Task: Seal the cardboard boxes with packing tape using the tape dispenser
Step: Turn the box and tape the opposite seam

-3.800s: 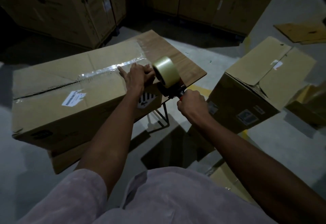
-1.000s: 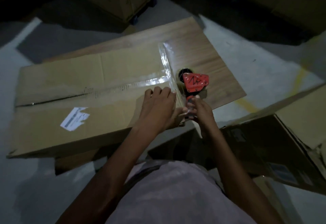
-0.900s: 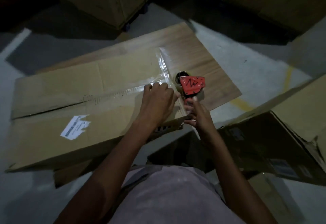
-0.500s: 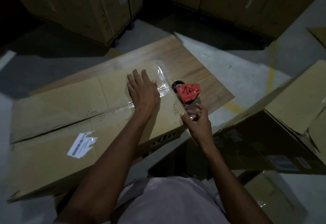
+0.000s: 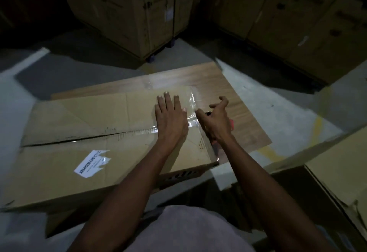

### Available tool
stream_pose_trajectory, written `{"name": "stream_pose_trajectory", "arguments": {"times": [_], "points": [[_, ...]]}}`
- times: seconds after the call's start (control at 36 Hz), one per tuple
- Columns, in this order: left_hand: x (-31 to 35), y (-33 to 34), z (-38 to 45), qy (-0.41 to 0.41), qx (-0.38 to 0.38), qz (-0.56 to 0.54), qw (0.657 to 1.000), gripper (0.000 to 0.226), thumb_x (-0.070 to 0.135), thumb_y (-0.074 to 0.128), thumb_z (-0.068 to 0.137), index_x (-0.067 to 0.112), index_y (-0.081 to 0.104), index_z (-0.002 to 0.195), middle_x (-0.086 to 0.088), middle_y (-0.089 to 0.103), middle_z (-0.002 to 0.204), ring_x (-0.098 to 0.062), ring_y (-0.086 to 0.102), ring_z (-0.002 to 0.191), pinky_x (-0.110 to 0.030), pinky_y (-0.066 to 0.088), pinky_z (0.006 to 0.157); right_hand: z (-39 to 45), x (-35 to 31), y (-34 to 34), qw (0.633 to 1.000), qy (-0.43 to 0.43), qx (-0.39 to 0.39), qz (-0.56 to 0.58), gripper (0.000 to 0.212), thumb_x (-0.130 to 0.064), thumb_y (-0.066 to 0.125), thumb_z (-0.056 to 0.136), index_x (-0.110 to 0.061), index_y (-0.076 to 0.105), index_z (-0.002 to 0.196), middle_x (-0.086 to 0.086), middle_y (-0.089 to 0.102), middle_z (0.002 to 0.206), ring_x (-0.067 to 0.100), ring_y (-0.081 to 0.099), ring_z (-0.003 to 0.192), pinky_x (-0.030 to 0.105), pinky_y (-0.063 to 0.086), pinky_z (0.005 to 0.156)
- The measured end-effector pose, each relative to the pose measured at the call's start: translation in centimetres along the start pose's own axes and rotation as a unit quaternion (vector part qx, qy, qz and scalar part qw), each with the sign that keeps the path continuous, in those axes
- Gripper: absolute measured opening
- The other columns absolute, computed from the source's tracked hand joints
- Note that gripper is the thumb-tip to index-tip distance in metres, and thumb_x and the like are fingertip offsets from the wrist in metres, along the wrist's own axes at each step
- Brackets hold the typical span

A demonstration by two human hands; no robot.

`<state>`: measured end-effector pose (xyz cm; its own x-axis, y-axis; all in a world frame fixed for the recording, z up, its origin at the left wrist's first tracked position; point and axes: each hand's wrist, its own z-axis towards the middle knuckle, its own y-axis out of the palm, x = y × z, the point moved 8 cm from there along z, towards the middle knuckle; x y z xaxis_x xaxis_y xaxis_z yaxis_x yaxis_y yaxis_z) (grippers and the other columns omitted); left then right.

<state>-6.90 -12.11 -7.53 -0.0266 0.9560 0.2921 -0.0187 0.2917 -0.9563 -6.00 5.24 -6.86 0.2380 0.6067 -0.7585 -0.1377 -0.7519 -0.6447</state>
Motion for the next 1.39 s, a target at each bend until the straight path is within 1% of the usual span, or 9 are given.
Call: {"name": "stream_pose_trajectory", "arguments": {"times": [0.17, 0.42, 0.56, 0.64, 0.92, 1.03, 1.17, 1.25, 1.39], "points": [[0.0, 0.0, -0.1, -0.007, 0.008, 0.013, 1.0, 0.06, 0.04, 0.021, 0.109, 0.016, 0.01, 0.163, -0.016, -0.001, 0.17, -0.038, -0.003, 0.156, -0.051, 0.004, 0.125, 4.7, -2.5, 0.7, 0.999, -0.021, -0.007, -0.023, 0.096, -0.058, 0.072, 0.086, -0.016, 0.016, 0.151, -0.004, 0.055, 0.119, 0.034, 0.061, 0.118, 0.058, 0.044, 0.105], [-0.3, 0.2, 0.1, -0.018, 0.033, 0.004, 0.999, 0.059, 0.04, 0.022, 0.108, 0.018, 0.014, 0.162, -0.013, 0.003, 0.17, -0.035, 0.0, 0.157, -0.05, 0.004, 0.125, 9.5, -4.6, 2.2, 1.0, -0.012, -0.01, -0.008, 0.089, -0.056, 0.072, 0.088, -0.013, 0.021, 0.148, 0.014, 0.058, 0.142, 0.037, 0.059, 0.125, 0.058, 0.044, 0.107], [-0.5, 0.1, 0.2, -0.021, 0.041, 0.0, 0.999, 0.058, 0.039, 0.024, 0.108, 0.018, 0.017, 0.162, -0.013, 0.006, 0.17, -0.035, 0.003, 0.157, -0.049, 0.006, 0.125, 9.8, -5.2, 1.2, 0.995, -0.054, 0.018, 0.083, 0.057, -0.036, 0.061, 0.102, -0.011, 0.038, 0.148, 0.009, 0.057, 0.138, 0.03, 0.058, 0.125, 0.042, 0.048, 0.099], [-0.4, 0.0, 0.4, -0.024, 0.046, -0.001, 0.999, 0.057, 0.039, 0.026, 0.108, 0.018, 0.02, 0.161, -0.014, 0.009, 0.17, -0.035, 0.005, 0.156, -0.049, 0.007, 0.125, 8.7, -5.6, 1.6, 0.991, -0.105, -0.015, 0.081, 0.048, -0.03, 0.053, 0.107, -0.014, 0.044, 0.151, 0.007, 0.053, 0.152, 0.027, 0.05, 0.139, 0.052, 0.04, 0.116], [-0.6, 0.6, 0.3, -0.03, 0.054, 0.021, 0.998, 0.058, 0.041, 0.027, 0.108, 0.02, 0.019, 0.161, -0.012, 0.008, 0.17, -0.034, 0.004, 0.157, -0.047, 0.002, 0.122, 4.8, -3.5, 5.8, 0.974, -0.144, -0.173, -0.036, 0.064, -0.053, 0.036, 0.111, -0.024, 0.019, 0.166, 0.006, 0.023, 0.172, 0.026, 0.011, 0.16, 0.055, 0.007, 0.125], [-0.6, 0.3, 0.2, -0.03, 0.056, 0.012, 0.998, 0.057, 0.042, 0.024, 0.109, 0.021, 0.019, 0.161, -0.011, 0.008, 0.17, -0.033, 0.004, 0.157, -0.044, -0.002, 0.12, 4.6, -3.4, 6.7, 0.968, -0.115, -0.224, 0.019, 0.054, -0.04, 0.03, 0.114, -0.03, 0.019, 0.166, 0.001, 0.028, 0.171, 0.027, 0.025, 0.156, 0.06, 0.018, 0.125], [-0.5, 0.0, 0.2, -0.024, 0.058, 0.003, 0.998, 0.057, 0.04, 0.027, 0.108, 0.019, 0.023, 0.161, -0.012, 0.011, 0.17, -0.033, 0.006, 0.157, -0.047, 0.006, 0.124, 5.1, -1.8, 6.7, 0.949, 0.006, -0.305, 0.077, 0.092, -0.081, -0.003, 0.093, -0.032, 0.021, 0.167, 0.016, 0.011, 0.174, 0.028, 0.035, 0.15, 0.053, 0.03, 0.121], [-0.5, 0.0, 0.0, -0.02, 0.057, 0.004, 0.998, 0.057, 0.039, 0.029, 0.108, 0.019, 0.024, 0.16, -0.013, 0.013, 0.169, -0.034, 0.008, 0.156, -0.048, 0.009, 0.125, 6.3, -1.2, 5.5, 0.962, 0.04, -0.261, 0.069, 0.099, -0.082, -0.004, 0.091, -0.023, 0.013, 0.169, 0.01, 0.004, 0.176, 0.034, 0.004, 0.162, 0.062, 0.005, 0.129], [-0.5, 0.0, 0.3, -0.023, 0.06, -0.004, 0.998, 0.056, 0.041, 0.026, 0.108, 0.02, 0.024, 0.16, -0.013, 0.012, 0.169, -0.034, 0.007, 0.157, -0.047, 0.004, 0.123, 6.2, -4.1, 5.5, 0.953, -0.022, -0.231, 0.193, 0.076, -0.064, 0.0, 0.105, -0.024, 0.014, 0.168, 0.007, 0.008, 0.175, 0.027, 0.009, 0.161, 0.052, 0.006, 0.128]]}}
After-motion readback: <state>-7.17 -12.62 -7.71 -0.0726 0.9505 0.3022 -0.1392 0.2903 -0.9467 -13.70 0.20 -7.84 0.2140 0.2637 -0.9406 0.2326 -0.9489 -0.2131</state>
